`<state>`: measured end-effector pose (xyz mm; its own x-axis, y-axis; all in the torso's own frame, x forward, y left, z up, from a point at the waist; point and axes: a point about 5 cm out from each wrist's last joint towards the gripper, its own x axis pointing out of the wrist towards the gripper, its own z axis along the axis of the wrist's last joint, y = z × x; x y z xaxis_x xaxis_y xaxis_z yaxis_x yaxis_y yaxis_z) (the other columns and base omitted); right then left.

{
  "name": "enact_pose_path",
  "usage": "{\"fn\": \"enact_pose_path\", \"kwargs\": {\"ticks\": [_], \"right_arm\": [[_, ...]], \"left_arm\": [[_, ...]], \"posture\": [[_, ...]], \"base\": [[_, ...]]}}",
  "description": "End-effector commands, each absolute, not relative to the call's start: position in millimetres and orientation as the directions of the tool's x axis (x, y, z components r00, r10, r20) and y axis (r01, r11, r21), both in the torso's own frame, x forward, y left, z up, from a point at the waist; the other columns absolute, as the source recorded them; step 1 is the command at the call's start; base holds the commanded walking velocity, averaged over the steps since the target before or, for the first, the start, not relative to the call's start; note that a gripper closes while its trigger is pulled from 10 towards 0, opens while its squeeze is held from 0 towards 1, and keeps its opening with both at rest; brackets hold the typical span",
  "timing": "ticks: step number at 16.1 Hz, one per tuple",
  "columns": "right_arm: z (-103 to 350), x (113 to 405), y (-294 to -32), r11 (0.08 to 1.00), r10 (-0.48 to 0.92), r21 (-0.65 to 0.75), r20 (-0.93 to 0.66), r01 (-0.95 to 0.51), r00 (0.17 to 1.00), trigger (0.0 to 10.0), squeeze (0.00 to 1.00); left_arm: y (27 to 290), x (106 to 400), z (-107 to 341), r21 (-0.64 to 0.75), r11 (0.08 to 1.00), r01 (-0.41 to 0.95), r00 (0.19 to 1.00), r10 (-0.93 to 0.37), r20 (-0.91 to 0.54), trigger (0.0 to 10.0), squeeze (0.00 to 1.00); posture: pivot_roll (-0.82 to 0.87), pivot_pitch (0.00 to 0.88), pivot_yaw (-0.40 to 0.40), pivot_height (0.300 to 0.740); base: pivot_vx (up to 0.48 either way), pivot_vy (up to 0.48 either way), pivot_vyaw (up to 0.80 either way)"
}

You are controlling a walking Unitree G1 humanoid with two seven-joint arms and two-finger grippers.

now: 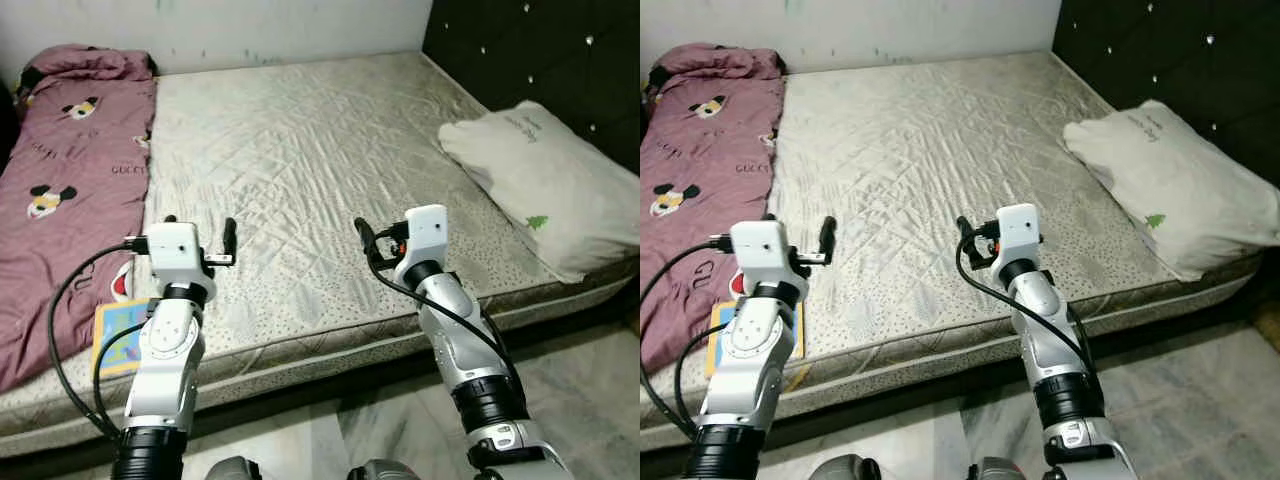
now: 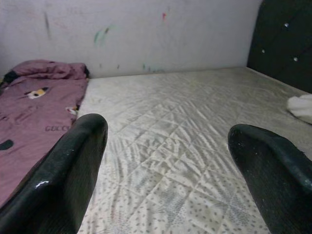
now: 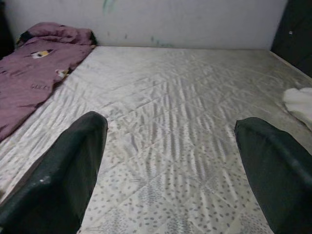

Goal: Clean up the room

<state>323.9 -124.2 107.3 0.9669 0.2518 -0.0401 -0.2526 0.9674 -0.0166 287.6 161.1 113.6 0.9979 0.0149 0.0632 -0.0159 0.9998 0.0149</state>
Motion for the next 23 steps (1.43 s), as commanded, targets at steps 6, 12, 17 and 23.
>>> {"fn": "enact_pose_path", "kwargs": {"ticks": [6,12,17,23], "right_arm": [[111,321,-118,0.958,0.284,-0.039,-0.026,-0.285,0.959,10.0,0.00],[109,322,-116,0.954,0.293,-0.042,-0.046,-0.295,0.955,10.0,0.00],[110,322,-114,0.947,0.314,-0.050,-0.046,-0.316,0.948,10.0,0.00],[111,324,-113,0.946,0.319,-0.047,-0.046,-0.321,0.947,10.0,0.00]], "left_arm": [[161,287,111,0.014,1.000,-0.010,0.999,0.009,0.050,10.0,0.00],[161,285,111,0.002,1.000,-0.015,0.998,0.015,0.056,10.0,0.00],[160,283,112,-0.024,1.000,0.000,0.998,0.001,0.070,10.0,0.00],[161,284,113,-0.032,0.999,-0.002,0.997,0.004,0.071,10.0,0.00]], "posture": [[-0.10,0.000,0.015,0.740],[-0.10,0.000,-0.002,0.740],[-0.09,0.000,-0.012,0.740],[-0.09,0.000,-0.016,0.740]], "base": [[0.000,0.000,0.27],[0.000,0.000,0.38],[0.234,0.000,0.00],[0.315,0.000,0.00]]}}
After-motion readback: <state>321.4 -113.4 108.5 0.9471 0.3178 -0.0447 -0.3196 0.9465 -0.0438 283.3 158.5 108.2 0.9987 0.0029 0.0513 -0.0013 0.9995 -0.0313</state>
